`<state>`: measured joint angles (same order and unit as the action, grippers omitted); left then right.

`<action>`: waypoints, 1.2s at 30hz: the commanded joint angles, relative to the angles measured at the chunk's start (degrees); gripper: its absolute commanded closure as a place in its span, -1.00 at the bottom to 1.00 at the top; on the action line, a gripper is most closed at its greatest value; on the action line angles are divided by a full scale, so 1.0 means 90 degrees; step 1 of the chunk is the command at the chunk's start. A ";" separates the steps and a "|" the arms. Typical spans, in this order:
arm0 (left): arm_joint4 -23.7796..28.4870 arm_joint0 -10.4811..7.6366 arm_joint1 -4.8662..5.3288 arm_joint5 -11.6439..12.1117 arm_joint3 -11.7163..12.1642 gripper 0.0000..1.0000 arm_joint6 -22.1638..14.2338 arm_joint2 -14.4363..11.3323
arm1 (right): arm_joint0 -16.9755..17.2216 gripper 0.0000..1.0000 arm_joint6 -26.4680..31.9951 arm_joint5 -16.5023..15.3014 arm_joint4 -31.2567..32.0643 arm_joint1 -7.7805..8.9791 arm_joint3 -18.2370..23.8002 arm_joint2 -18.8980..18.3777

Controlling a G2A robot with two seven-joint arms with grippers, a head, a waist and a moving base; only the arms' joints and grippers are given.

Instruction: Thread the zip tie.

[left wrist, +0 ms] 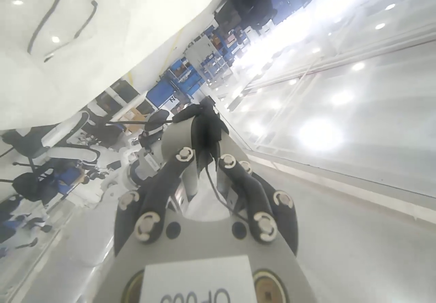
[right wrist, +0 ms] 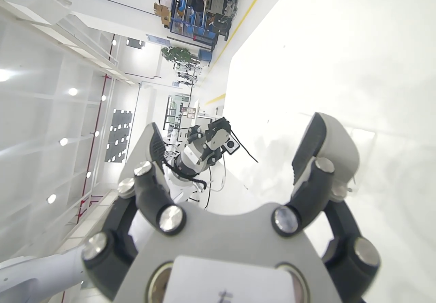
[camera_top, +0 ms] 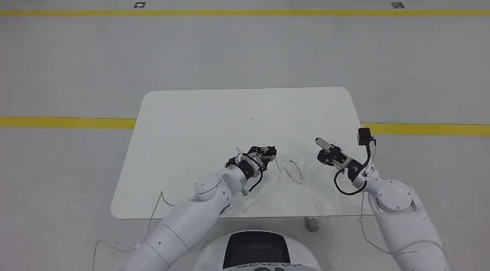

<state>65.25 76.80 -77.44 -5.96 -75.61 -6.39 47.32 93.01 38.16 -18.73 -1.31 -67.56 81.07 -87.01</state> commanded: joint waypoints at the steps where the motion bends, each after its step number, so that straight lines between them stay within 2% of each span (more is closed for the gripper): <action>1: 0.0011 0.0029 0.0010 -0.0016 -0.0011 1.00 -0.0076 0.0032 | -0.0007 -1.00 0.0054 -0.0025 0.0012 0.0006 0.0015 0.0029; 36: -0.0020 0.0037 0.0015 -0.0017 -0.0036 1.00 -0.0109 0.0043 | -0.0007 -1.00 0.0070 -0.0033 0.0005 0.0009 0.0012 0.0031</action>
<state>65.07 77.14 -77.30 -6.11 -75.93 -7.37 47.70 92.95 38.79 -19.03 -1.27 -67.47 81.18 -86.74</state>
